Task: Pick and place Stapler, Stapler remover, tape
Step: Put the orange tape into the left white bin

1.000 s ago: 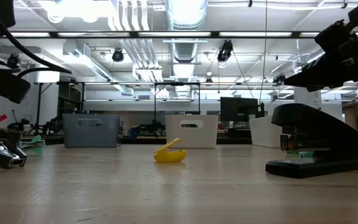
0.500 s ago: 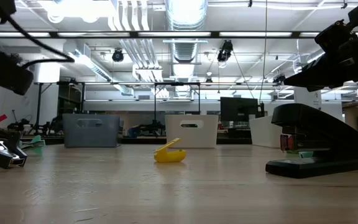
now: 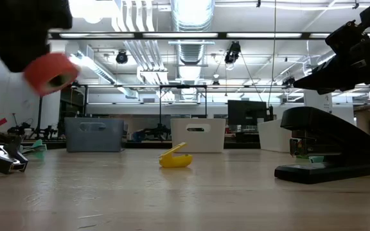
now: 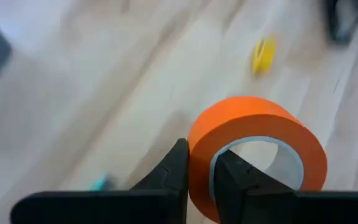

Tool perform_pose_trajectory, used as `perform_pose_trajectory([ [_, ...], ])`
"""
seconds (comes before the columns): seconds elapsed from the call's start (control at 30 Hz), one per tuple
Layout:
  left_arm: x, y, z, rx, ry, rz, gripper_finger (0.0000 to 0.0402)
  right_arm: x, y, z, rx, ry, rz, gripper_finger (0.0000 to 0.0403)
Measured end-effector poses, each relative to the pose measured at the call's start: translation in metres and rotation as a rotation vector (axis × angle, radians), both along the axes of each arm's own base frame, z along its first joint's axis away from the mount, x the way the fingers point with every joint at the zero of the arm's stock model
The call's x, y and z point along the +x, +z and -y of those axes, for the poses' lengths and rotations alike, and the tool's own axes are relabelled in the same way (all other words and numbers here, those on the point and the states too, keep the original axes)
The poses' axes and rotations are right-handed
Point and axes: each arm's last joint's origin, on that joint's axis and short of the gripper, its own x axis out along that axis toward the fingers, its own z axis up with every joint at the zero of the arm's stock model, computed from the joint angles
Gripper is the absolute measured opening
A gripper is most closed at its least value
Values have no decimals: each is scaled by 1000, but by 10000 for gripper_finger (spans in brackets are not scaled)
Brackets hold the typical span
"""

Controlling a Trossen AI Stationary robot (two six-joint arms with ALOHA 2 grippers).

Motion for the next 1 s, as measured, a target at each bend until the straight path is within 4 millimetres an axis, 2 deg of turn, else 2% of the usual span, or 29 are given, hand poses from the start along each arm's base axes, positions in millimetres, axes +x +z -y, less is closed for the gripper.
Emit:
perform_pose_trajectory([
  [0.23, 24, 13, -15, 45, 155, 234, 76, 0, 0, 0, -6, 1, -1, 8],
  [0.53, 45, 20, -47, 141, 212, 330, 52, 0, 0, 0, 0, 0, 0, 8],
  [0.7, 57, 27, -79, 172, 265, 384, 59, 0, 0, 0, -11, 3, -2, 8],
  [1.0, 71, 32, -157, 144, 314, 487, 60, 0, 0, 0, -10, 3, -2, 8],
])
